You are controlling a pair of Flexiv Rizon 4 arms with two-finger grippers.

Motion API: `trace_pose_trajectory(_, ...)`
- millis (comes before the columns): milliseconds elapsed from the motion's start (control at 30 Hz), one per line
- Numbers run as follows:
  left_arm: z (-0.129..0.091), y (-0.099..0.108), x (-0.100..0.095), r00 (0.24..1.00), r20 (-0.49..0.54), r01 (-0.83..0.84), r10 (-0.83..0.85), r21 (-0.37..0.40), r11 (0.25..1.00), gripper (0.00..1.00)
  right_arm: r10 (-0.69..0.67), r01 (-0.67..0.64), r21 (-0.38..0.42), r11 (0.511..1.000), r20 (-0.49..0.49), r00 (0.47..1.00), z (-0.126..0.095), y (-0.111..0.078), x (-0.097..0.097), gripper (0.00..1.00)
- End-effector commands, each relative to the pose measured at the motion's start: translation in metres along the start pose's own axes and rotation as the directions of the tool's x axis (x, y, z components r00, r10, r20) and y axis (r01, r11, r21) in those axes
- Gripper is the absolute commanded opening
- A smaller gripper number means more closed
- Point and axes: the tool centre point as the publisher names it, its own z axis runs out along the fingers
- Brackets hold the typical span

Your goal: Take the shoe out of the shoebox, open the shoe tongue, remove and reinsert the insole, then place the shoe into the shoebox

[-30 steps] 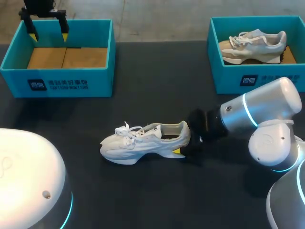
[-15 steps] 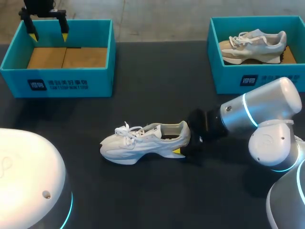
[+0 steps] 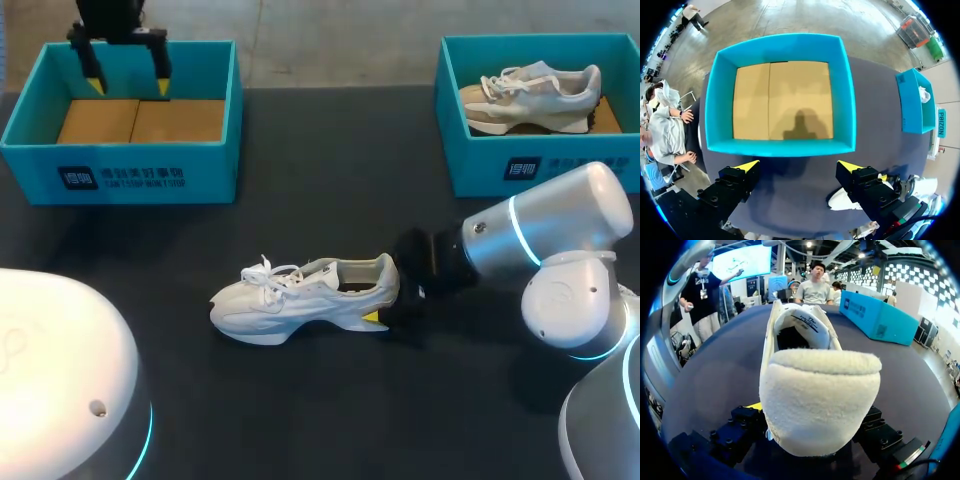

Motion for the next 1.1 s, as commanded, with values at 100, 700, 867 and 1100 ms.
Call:
trace_pose_trajectory(100, -0.007, 0.035, 0.026, 1.000, 0.011, 0.003, -0.003, 0.051, 0.999, 1.00, 0.001, -0.001, 0.004, 1.000, 0.003, 1.000, 0.008, -0.002, 0.000, 0.00)
trace_pose_trajectory(700, 0.005, 0.122, 0.101, 1.000, 0.004, -0.014, 0.014, 0.010, 1.000, 1.00, 0.001, -0.001, 0.004, 1.000, 0.003, 1.000, 0.008, -0.002, 0.000, 0.00)
trace_pose_trajectory(867, 0.007, 0.145, 0.121, 1.000, -0.014, -0.008, 0.009, 0.008, 1.000, 1.00, 0.001, -0.001, 0.004, 1.000, 0.003, 1.000, 0.008, -0.002, 0.000, 0.00)
trace_pose_trajectory(1100, 0.010, 0.174, 0.148, 1.000, -0.025, 0.004, -0.003, 0.003, 1.000, 1.00, 0.001, -0.001, 0.004, 1.000, 0.003, 1.000, 0.008, -0.002, 0.000, 0.00)
